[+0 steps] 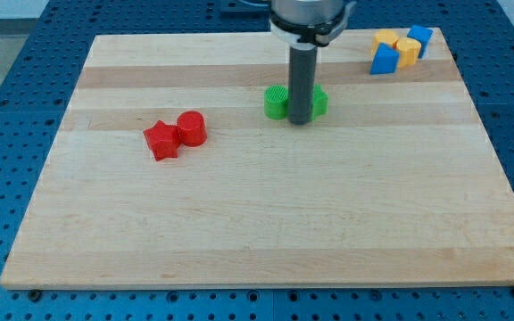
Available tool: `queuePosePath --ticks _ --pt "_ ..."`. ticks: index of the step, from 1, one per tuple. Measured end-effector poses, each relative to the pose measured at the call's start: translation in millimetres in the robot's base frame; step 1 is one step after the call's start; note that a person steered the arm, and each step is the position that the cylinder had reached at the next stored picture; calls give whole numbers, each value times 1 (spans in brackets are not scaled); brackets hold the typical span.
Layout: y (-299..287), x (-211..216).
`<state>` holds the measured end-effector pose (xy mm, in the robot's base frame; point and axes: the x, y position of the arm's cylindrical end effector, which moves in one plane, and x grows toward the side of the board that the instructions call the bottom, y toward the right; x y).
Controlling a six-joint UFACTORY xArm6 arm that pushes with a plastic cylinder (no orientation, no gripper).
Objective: Move the green star to the left of the blue triangle
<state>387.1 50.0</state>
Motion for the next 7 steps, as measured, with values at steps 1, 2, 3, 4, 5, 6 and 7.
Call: queuePosePath --ticks 1,2,3,4,5,6,7 --pt "17 -25" --pt "24 -48" --pt "25 -69" --pt "27 -85" --pt "27 -95" --pt "37 -101" --pt "57 -109"
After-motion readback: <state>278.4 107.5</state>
